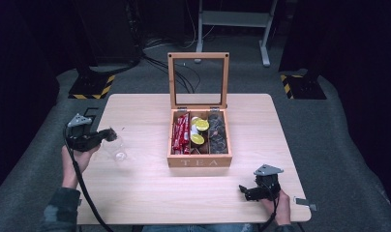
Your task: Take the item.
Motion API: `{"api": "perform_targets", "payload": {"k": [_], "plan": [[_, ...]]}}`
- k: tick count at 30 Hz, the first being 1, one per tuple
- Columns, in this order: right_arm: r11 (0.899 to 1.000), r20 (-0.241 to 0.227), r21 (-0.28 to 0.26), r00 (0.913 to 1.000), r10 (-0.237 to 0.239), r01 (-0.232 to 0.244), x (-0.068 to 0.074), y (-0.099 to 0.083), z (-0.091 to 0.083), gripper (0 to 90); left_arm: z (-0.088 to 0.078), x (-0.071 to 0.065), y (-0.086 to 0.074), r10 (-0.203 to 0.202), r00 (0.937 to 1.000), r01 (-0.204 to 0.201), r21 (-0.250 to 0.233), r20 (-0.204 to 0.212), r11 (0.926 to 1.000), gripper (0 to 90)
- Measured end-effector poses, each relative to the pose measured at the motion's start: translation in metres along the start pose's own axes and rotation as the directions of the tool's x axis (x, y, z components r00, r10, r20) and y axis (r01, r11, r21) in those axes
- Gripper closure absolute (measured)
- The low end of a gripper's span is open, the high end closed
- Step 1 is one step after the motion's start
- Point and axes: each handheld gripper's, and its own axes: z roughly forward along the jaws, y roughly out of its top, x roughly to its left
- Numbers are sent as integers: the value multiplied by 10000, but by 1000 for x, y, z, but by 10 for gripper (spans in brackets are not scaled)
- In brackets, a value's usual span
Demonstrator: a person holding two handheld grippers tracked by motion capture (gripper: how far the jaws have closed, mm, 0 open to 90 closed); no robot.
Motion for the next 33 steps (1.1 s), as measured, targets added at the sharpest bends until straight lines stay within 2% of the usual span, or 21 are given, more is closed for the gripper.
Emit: {"api": "perform_targets", "payload": {"k": [13, 26, 27, 32, 33], "plan": [[10000, 6, 2, 10000, 32, -32, 0, 0, 0, 3, 13, 5, -11, -172, 9998, 167, 548, 88, 9984, 900], [10000, 13, 5, 10000, 54, -54, 0, 0, 0, 3, 22, 6, -17, -265, 9996, 257, 799, 87, 9965, 900], [10000, 14, 9, 10000, 57, -57, 0, 0, 0, 3, 22, 7, -18, -251, 9996, 239, 935, 117, 9953, 900], [10000, 7, -2, 10000, 8, -8, 0, 0, 0, 3, 28, 7, -22, -344, 9994, 335, 1013, 73, 9943, 900], [10000, 14, 4, 10000, 58, -58, 0, 0, 0, 3, 28, 8, -21, -323, 9994, 307, 1214, 114, 9921, 900]]}}
